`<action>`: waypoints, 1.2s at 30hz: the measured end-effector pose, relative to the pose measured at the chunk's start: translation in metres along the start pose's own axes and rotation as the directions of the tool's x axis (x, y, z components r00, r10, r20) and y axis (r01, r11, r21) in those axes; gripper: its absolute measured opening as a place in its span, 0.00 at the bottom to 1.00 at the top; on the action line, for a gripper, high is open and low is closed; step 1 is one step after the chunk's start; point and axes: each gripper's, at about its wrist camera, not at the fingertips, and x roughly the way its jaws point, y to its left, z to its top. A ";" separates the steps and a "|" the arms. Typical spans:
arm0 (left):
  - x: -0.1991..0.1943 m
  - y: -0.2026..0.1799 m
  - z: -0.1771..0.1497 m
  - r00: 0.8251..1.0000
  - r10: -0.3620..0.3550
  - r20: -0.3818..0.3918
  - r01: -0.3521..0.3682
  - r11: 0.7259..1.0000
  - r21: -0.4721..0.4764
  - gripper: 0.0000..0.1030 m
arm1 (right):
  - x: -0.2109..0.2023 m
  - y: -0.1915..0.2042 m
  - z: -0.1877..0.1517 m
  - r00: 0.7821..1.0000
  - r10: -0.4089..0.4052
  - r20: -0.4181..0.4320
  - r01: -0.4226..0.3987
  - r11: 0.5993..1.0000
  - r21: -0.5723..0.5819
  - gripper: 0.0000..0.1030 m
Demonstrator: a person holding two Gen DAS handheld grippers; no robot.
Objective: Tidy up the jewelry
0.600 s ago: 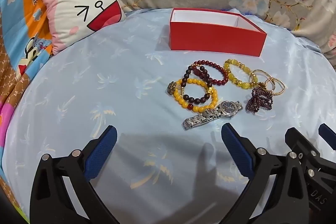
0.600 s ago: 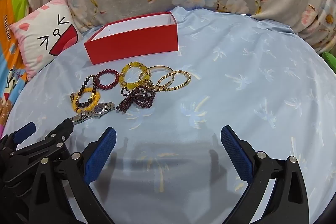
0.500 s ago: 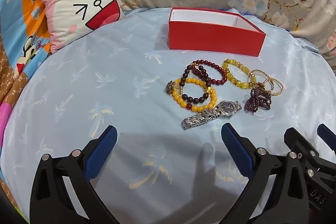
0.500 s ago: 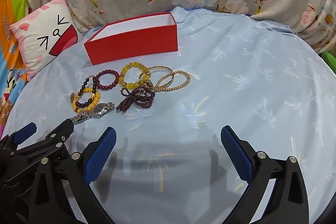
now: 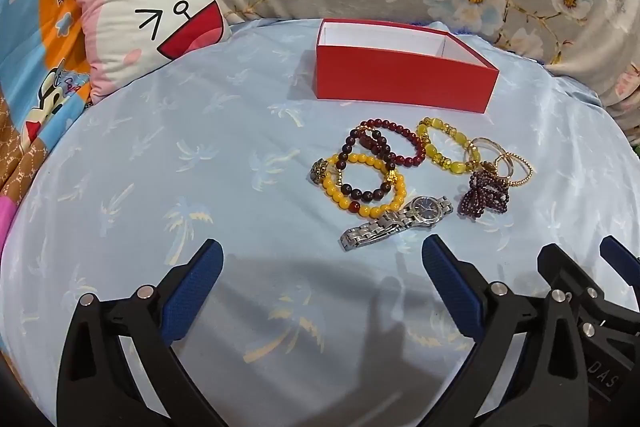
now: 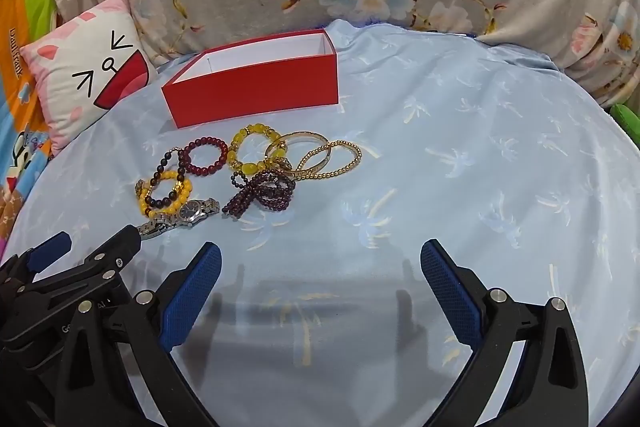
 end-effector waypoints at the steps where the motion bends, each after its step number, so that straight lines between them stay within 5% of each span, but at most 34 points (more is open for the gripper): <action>1: 0.000 0.000 0.000 1.000 0.002 0.000 -0.002 1.000 0.001 0.92 | 0.000 0.000 0.000 1.000 0.000 0.000 0.000 1.000 -0.001 0.93; 36: 0.012 0.004 0.006 1.000 0.002 0.000 -0.002 1.000 -0.001 0.92 | -0.002 0.000 0.001 1.000 -0.001 0.002 0.001 1.000 -0.002 0.93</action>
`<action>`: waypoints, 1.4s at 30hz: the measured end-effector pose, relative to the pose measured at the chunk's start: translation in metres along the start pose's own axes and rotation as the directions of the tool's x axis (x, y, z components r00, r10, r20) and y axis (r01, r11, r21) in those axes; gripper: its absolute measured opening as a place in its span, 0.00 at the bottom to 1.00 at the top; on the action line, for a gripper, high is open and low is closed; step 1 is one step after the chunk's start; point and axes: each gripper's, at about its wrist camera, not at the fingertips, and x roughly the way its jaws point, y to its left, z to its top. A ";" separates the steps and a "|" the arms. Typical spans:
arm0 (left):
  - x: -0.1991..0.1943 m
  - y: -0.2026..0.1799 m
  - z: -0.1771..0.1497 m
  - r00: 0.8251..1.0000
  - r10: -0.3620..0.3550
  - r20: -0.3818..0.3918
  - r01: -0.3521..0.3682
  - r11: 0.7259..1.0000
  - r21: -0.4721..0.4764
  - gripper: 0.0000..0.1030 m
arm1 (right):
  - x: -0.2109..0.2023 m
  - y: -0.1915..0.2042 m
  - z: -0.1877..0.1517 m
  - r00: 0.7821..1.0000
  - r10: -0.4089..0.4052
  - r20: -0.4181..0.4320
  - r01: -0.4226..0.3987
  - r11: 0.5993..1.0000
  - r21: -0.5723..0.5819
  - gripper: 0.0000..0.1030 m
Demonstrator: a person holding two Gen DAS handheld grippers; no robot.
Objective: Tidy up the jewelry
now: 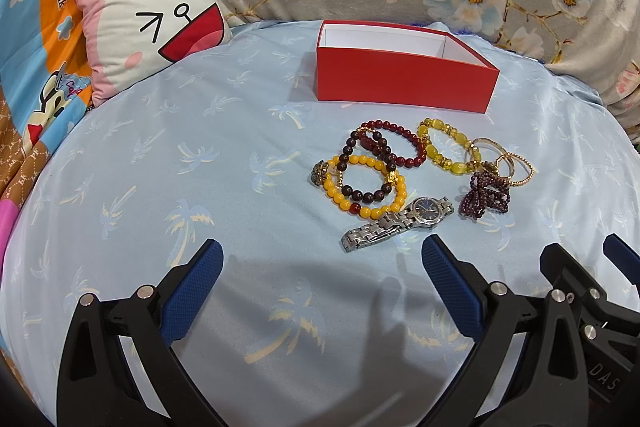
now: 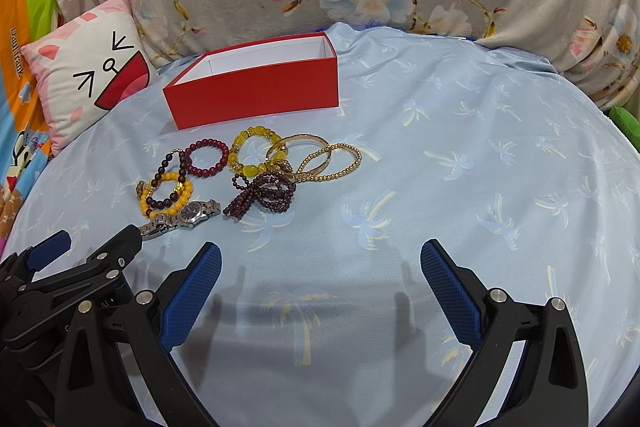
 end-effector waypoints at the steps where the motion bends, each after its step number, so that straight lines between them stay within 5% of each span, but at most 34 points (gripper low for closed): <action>1: 0.001 0.001 0.001 1.000 0.000 0.000 0.000 1.000 0.000 0.92 | 0.000 0.000 0.000 1.000 0.000 0.000 0.000 1.000 0.000 0.93; 42: -0.013 -0.003 -0.004 1.000 0.003 0.017 -0.003 1.000 0.004 0.92 | -0.003 -0.001 0.002 1.000 0.003 0.007 -0.003 1.000 -0.003 0.93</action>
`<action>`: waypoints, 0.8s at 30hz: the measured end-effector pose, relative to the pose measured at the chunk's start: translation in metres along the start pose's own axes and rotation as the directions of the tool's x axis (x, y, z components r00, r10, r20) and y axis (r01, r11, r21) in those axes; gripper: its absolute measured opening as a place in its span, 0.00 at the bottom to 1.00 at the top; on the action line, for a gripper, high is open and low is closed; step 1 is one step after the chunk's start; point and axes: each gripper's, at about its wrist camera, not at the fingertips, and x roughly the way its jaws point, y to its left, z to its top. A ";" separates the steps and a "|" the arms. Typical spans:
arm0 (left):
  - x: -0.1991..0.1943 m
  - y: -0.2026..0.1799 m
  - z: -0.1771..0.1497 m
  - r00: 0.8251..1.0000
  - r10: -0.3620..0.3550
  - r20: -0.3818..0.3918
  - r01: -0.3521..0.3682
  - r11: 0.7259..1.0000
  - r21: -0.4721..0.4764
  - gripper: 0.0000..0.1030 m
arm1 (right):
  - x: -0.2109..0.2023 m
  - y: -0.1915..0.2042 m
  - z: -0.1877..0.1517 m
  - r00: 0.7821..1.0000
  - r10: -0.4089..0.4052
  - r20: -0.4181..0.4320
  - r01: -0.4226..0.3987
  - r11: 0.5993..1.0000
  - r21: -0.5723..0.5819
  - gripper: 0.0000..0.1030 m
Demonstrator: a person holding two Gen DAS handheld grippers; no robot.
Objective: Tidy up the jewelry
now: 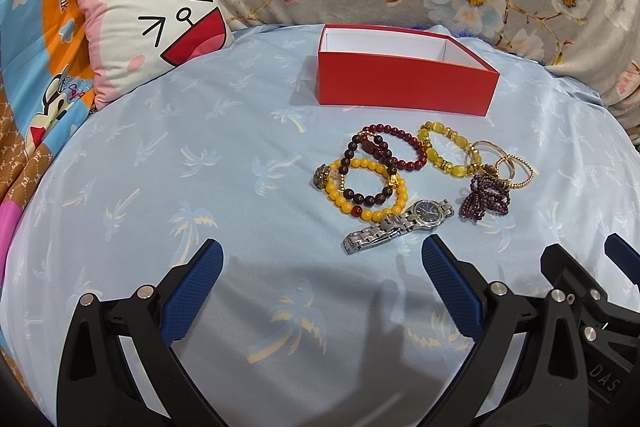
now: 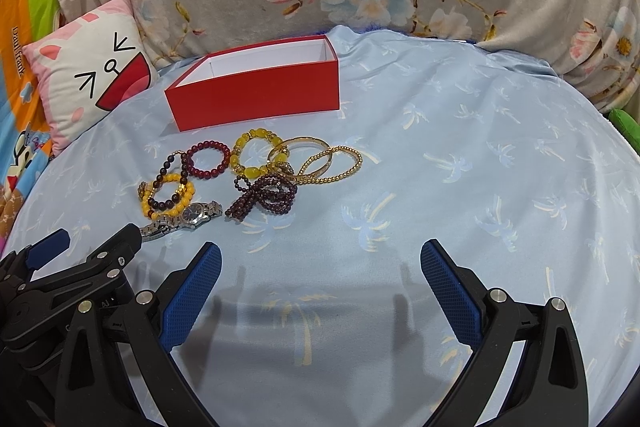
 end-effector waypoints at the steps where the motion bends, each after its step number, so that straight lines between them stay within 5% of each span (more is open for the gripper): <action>1: 0.000 0.001 0.001 1.000 -0.009 -0.001 0.009 1.000 -0.001 0.92 | 0.000 0.001 0.001 1.000 0.003 0.000 -0.003 1.000 -0.001 0.94; 12: -0.009 0.017 0.007 0.999 -0.031 0.008 0.031 0.999 0.012 0.93 | -0.004 0.008 0.008 0.999 0.051 -0.002 -0.051 0.998 -0.035 0.93; 20: 0.003 0.049 0.008 0.999 -0.034 -0.039 0.030 0.994 -0.103 0.93 | 0.011 0.010 0.016 0.995 0.081 -0.056 -0.083 0.995 -0.050 0.92; 24: 0.008 0.051 0.011 0.999 -0.034 -0.042 0.030 0.996 -0.084 0.93 | 0.025 0.013 0.024 0.990 0.108 -0.088 -0.112 0.993 -0.040 0.87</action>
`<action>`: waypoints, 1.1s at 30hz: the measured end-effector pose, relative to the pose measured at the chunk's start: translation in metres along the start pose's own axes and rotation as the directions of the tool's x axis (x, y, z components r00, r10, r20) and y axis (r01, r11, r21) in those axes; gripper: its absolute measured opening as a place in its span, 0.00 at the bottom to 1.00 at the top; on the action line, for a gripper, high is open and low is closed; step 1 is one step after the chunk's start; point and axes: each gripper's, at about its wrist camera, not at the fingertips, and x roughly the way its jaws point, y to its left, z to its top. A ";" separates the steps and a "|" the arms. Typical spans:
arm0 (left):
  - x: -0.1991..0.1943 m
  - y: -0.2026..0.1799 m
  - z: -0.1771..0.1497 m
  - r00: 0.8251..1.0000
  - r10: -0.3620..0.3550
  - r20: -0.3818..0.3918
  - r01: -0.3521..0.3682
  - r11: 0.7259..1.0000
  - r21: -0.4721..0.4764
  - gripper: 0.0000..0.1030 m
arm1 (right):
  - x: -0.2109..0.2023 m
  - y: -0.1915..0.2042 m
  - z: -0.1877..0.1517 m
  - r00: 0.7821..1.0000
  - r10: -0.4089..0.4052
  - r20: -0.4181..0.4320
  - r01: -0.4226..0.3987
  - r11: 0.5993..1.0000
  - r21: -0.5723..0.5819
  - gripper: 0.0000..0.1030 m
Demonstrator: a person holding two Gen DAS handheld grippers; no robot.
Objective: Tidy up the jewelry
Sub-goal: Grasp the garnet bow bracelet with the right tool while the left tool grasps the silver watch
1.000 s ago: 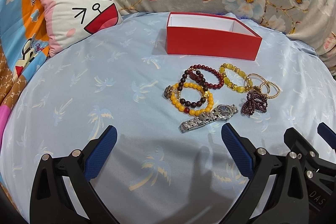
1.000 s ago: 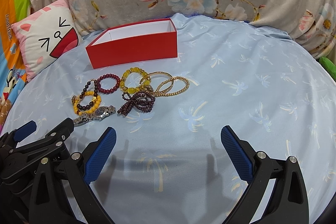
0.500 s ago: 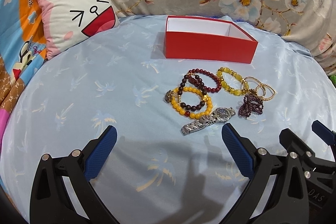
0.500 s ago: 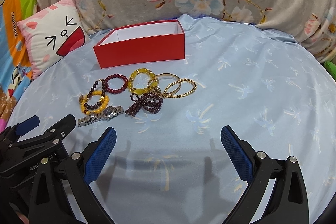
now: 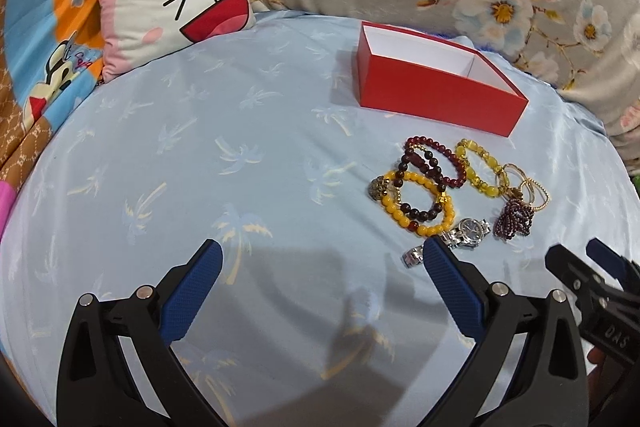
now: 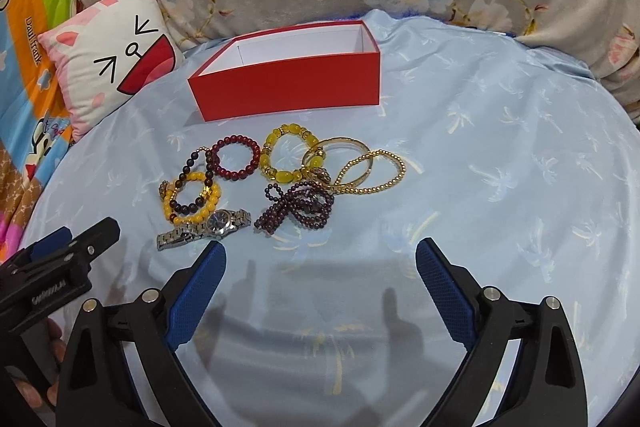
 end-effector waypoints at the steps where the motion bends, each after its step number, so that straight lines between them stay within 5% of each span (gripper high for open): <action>1: 0.001 -0.001 0.000 1.000 0.004 0.001 -0.004 1.000 0.007 0.93 | 0.004 0.000 0.003 1.000 0.012 -0.009 -0.011 1.000 0.003 0.83; 14: 0.014 -0.006 0.000 1.000 -0.021 -0.019 0.022 0.999 0.046 0.93 | 0.045 0.014 0.022 0.996 0.035 -0.079 -0.036 0.999 -0.011 0.46; 22: 0.019 -0.017 -0.002 0.997 -0.067 -0.041 0.070 0.995 0.075 0.93 | 0.051 0.016 0.019 0.995 0.033 -0.093 -0.035 0.999 -0.020 0.13; 33: 0.029 -0.050 0.000 0.987 -0.134 -0.085 0.145 0.979 0.145 0.92 | 0.033 -0.008 0.011 0.994 0.023 -0.105 -0.019 0.999 0.037 0.09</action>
